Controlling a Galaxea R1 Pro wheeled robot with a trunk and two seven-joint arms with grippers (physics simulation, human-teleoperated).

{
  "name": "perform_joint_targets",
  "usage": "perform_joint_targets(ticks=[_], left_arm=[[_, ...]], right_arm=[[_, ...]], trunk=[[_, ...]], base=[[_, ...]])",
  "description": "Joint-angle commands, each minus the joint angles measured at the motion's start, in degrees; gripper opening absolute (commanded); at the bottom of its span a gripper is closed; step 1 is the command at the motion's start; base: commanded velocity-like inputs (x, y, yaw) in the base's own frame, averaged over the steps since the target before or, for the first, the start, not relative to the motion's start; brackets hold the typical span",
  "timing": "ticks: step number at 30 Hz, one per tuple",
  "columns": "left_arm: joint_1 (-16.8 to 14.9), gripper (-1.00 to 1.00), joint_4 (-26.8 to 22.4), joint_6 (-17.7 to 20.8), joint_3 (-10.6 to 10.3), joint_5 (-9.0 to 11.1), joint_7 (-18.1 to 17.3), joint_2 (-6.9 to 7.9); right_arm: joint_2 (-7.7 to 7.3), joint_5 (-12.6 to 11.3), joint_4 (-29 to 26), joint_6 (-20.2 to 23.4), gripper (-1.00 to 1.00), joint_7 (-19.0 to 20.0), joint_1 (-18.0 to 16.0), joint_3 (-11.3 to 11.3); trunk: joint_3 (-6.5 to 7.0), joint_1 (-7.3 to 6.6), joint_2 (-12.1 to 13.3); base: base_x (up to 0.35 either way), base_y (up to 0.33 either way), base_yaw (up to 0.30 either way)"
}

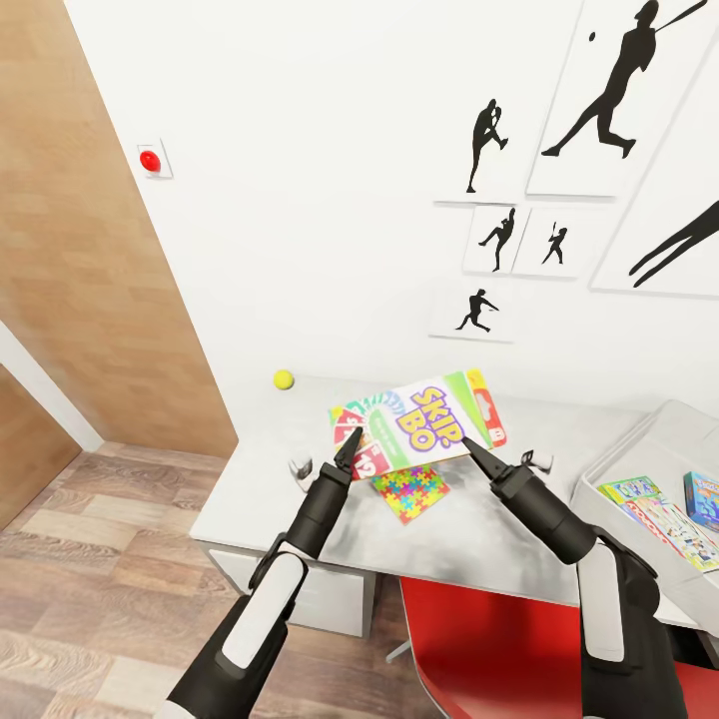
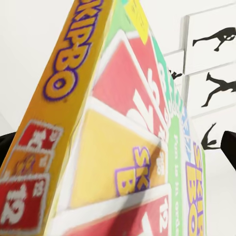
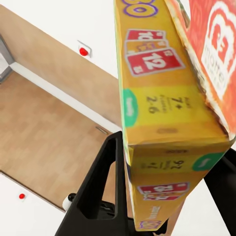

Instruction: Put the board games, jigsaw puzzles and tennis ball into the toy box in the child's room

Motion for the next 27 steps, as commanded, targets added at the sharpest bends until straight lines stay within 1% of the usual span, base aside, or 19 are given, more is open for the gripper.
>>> perform_joint_targets(ticks=[1, 3, 4, 7, 8, 11, 19, 21, 24, 25, 26, 27], left_arm=[[-0.1, 1.00, 0.0, -0.2, -0.2, 0.4, -0.1, 0.02], [-0.1, 1.00, 0.0, -0.2, -0.8, 0.4, -0.1, 0.05], [-0.1, 1.00, 0.0, -0.2, -0.8, 0.4, -0.1, 0.05], [-0.3, 1.00, 0.1, -0.2, -2.3, 0.4, -0.1, 0.14], [-0.3, 1.00, 0.1, -0.2, -2.3, 0.4, -0.1, 0.14], [-0.6, 1.00, 0.1, -0.2, -3.3, 0.5, -0.1, 0.26], [-0.7, 1.00, -0.1, -0.2, -4.0, 0.5, -0.5, 0.59], [-0.7, 1.00, -0.3, -0.1, -4.1, 0.5, -0.6, 0.83], [-0.8, 1.00, -0.4, -0.1, -4.0, 0.8, -0.9, 1.54], [-0.8, 1.00, -0.4, -0.1, -4.0, 0.8, -0.9, 1.54], [-0.8, 1.00, -0.4, -0.1, -4.0, 0.8, -0.9, 1.83], [-0.8, 1.00, -0.4, -0.1, -4.0, 0.9, -1.0, 2.12]], right_arm=[[0.05, 0.7, 0.0, 0.6, -1.00, 0.2, 0.0, 0.0], [0.05, 0.7, 0.0, 0.6, -1.00, 0.2, -0.1, 0.0], [0.05, 0.7, 0.0, 0.6, -1.00, 0.2, -0.1, 0.0], [0.05, 0.7, 0.0, 0.6, -1.00, 0.2, -0.1, -0.1], [0.05, 0.7, 0.0, 0.6, -1.00, 0.2, -0.1, -0.1], [0.05, 0.5, -0.1, 0.6, -1.00, 0.1, -0.1, -0.1], [-0.02, -0.1, -0.1, 0.7, -1.00, -0.2, -0.3, -0.2], [-0.05, -0.3, -0.1, 0.7, -1.00, -0.8, -0.7, -0.8], [-0.05, -0.7, -0.1, 0.9, -1.00, -2.0, -1.4, -2.7], [-0.06, -0.8, -0.1, 0.9, -1.00, -2.3, -1.7, -3.4], [-0.06, -0.8, -0.1, 0.9, -1.00, -2.3, -1.7, -3.4], [-0.07, -1.0, -0.1, 0.9, -1.00, -2.6, -1.9, -4.1]], trunk=[[-0.10, 0.03, -0.1], [-0.10, 0.03, -0.1], [-0.10, 0.03, -0.1], [-0.10, 0.03, -0.1], [-0.10, 0.03, -0.1], [-0.10, 0.03, -0.1], [-0.10, 0.03, -0.1], [-0.10, 0.03, -0.1], [-0.10, 0.03, -0.1], [-0.10, 0.03, -0.1], [-0.10, 0.03, -0.1], [-0.10, 0.03, -0.1]], base=[[0.000, 0.000, 0.000], [0.000, 0.000, 0.000], [0.000, 0.000, 0.000], [0.000, 0.000, 0.000], [0.000, 0.000, 0.000], [0.000, 0.000, 0.000], [0.000, 0.000, 0.000], [0.000, 0.000, 0.000], [0.000, 0.000, 0.000], [0.000, 0.000, 0.000], [0.000, 0.000, 0.000], [0.000, 0.000, 0.000]])
